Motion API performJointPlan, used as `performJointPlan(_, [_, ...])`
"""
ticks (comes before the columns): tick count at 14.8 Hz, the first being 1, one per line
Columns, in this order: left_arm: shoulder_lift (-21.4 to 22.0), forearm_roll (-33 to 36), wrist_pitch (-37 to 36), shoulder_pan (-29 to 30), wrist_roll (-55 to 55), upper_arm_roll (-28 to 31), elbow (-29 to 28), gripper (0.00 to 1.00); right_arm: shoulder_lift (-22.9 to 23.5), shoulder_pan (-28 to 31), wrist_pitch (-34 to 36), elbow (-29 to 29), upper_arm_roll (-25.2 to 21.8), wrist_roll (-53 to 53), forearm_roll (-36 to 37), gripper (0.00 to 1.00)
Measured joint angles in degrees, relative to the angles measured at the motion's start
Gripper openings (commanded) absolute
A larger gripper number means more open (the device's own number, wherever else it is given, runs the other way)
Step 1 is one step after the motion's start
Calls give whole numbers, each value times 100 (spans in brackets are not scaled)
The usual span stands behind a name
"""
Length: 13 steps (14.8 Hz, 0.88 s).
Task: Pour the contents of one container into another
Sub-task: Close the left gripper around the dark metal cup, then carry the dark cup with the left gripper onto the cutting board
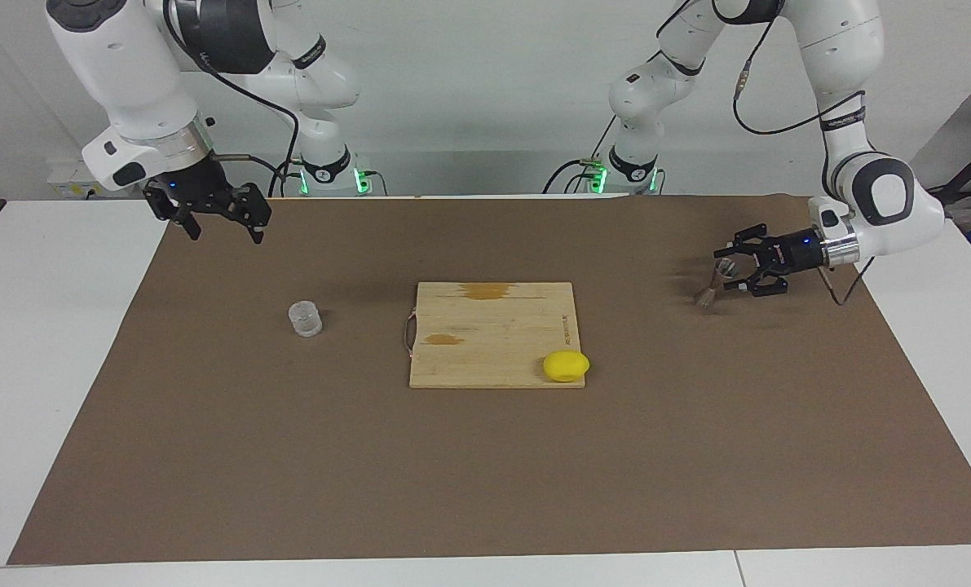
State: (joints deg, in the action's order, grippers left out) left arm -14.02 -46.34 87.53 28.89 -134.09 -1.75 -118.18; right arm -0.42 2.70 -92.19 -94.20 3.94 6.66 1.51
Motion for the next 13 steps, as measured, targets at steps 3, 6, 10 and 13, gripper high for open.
performJointPlan(3, [3,7,1,0,-24,0,0,36,0,0,0,0,0,0,0,100])
performJointPlan(6, [4,7,1,-7,-24,-6,1,34,0,0,0,0,0,0,0,100])
performJointPlan(10, [27,2,-57,-117,120,-54,9,34,0,0,0,0,0,0,0,100])
performJointPlan(13, [134,-73,-100,-411,477,-84,11,35,0,0,0,0,0,0,0,100])
